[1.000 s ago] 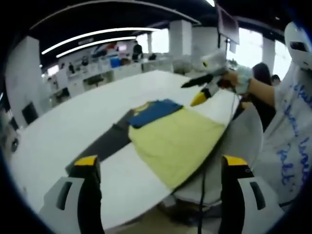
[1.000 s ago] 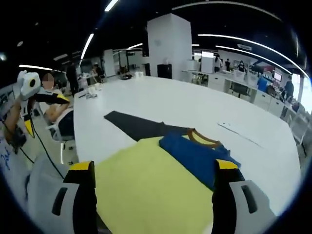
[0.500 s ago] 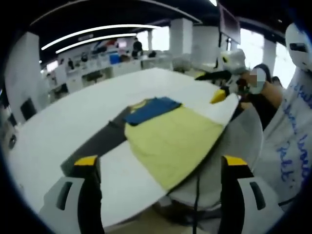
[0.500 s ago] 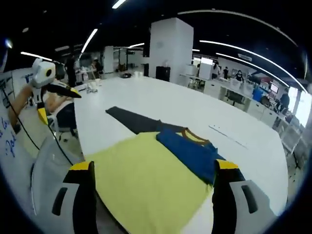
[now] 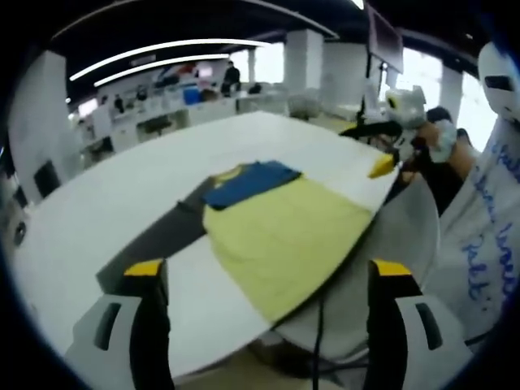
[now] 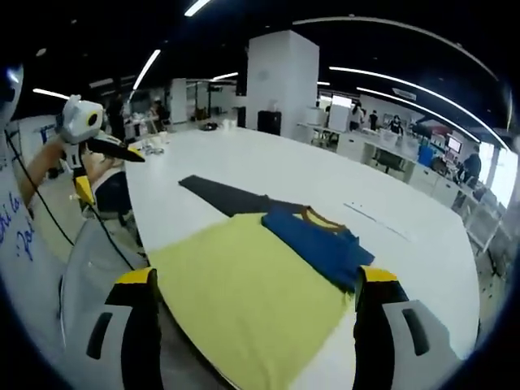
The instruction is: Fold the garment on the visible template until the final outline fits inside the template.
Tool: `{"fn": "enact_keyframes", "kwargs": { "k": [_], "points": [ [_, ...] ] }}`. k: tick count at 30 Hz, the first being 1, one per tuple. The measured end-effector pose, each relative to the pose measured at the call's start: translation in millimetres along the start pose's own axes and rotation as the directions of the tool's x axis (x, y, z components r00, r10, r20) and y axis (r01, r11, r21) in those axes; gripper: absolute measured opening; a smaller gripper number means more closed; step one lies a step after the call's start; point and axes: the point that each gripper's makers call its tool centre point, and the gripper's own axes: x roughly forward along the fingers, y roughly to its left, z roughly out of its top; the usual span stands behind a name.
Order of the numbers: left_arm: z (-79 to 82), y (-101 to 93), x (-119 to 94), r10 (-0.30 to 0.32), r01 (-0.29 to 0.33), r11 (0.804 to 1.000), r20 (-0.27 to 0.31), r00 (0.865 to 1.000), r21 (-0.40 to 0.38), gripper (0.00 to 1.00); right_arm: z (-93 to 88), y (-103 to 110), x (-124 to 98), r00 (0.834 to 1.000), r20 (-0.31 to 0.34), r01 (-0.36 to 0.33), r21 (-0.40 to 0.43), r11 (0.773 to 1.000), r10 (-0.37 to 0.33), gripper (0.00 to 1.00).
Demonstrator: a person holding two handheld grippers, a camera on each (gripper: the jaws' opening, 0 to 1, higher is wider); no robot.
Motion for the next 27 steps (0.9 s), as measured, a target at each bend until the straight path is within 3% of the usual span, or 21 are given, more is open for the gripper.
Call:
{"fn": "enact_keyframes", "kwargs": {
  "k": [13, 18, 27],
  "points": [
    [4.3, -11.6, 12, 0.01, -0.01, 1.0, -0.019, 1.0, -0.003, 0.97, -10.2, -8, -22, 1.0, 0.027, 0.009, 0.03, 0.999, -0.01, 1.0],
    [5.4, -16.9, 18, 0.014, -0.015, 1.0, -0.026, 1.0, -0.009, 0.97, -22.9, -10, -30, 1.0, 0.002, 0.027, 0.015, 1.0, -0.027, 1.0],
    [5.1, -29.4, 32, 0.024, -0.025, 1.0, -0.047, 0.999, -0.017, 0.99, -43.7, -7, -38, 1.0, -0.001, 0.009, 0.065, 0.998, -0.009, 1.0]
  ]
}}
